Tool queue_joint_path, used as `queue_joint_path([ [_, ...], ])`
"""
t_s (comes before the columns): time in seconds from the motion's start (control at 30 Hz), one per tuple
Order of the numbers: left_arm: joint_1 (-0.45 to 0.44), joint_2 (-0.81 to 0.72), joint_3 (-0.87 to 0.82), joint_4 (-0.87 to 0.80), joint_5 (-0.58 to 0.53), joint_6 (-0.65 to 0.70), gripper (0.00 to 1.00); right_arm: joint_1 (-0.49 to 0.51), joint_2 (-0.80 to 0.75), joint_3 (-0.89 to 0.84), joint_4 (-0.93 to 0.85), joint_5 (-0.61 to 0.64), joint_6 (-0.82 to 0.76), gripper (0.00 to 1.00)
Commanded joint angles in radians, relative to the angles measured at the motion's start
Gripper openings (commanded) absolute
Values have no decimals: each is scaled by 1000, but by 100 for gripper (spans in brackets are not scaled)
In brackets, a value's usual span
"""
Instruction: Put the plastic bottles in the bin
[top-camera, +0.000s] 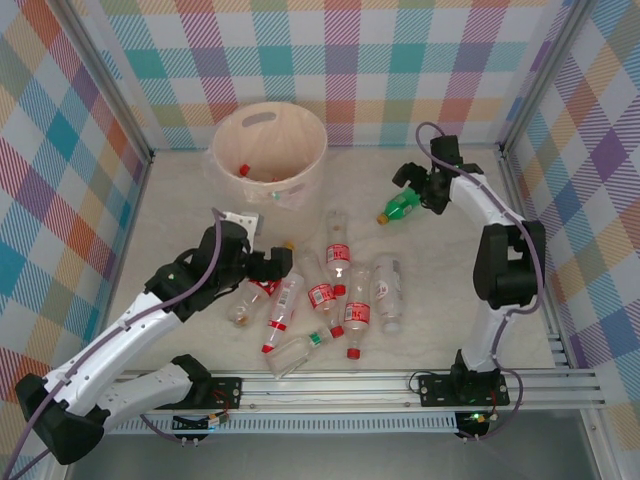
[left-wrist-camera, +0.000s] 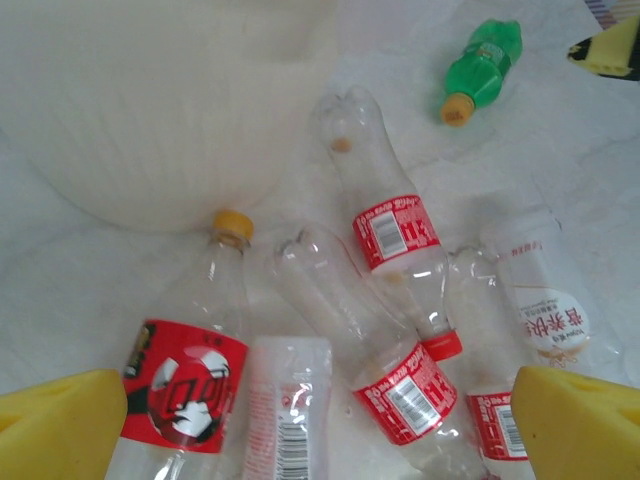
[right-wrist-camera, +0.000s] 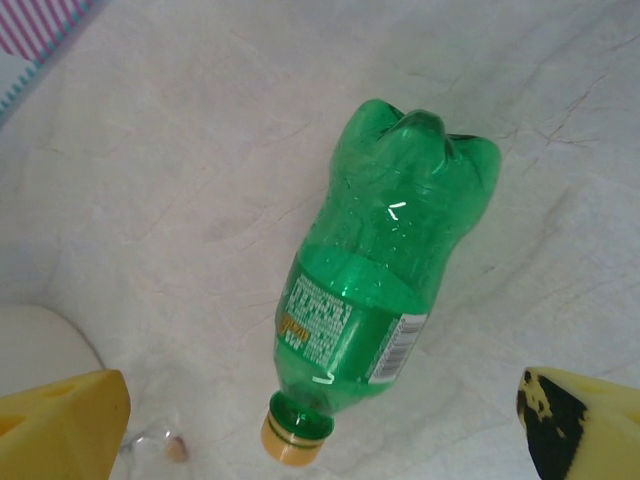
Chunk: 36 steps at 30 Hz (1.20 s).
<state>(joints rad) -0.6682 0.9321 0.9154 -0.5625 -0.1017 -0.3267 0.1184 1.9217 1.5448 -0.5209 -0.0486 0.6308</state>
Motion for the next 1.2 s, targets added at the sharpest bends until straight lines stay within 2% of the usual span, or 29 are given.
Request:
queue_joint_path([
  [0.0, -10, -56, -62, 108, 55, -97, 98, 6, 61, 65, -55, 32, 17, 99],
  [0.2, -12, -76, -142, 134, 59, -127, 98, 13, 170, 165, -97, 60, 22, 99],
  [0.53, -13, -65, -182, 179, 100, -138, 98, 18, 275, 219, -84, 64, 42, 98],
  [0.63, -13, -63, -179, 186, 101, -136, 98, 18, 293, 222, -71, 55, 42, 93],
  [0.7, -13, -64, -173, 202, 103, -136, 97, 18, 302, 225, -73, 55, 40, 85],
  [0.9, -12, -30, -115, 182, 114, -121, 97, 18, 250, 180, -45, 80, 29, 69],
  [1.03, -13, -14, -110, 234, 167, -134, 97, 18, 203, 171, -48, 81, -16, 63],
  [1.17, -13, 8, -107, 322, 237, -143, 98, 18, 132, 136, -35, 75, -68, 62],
])
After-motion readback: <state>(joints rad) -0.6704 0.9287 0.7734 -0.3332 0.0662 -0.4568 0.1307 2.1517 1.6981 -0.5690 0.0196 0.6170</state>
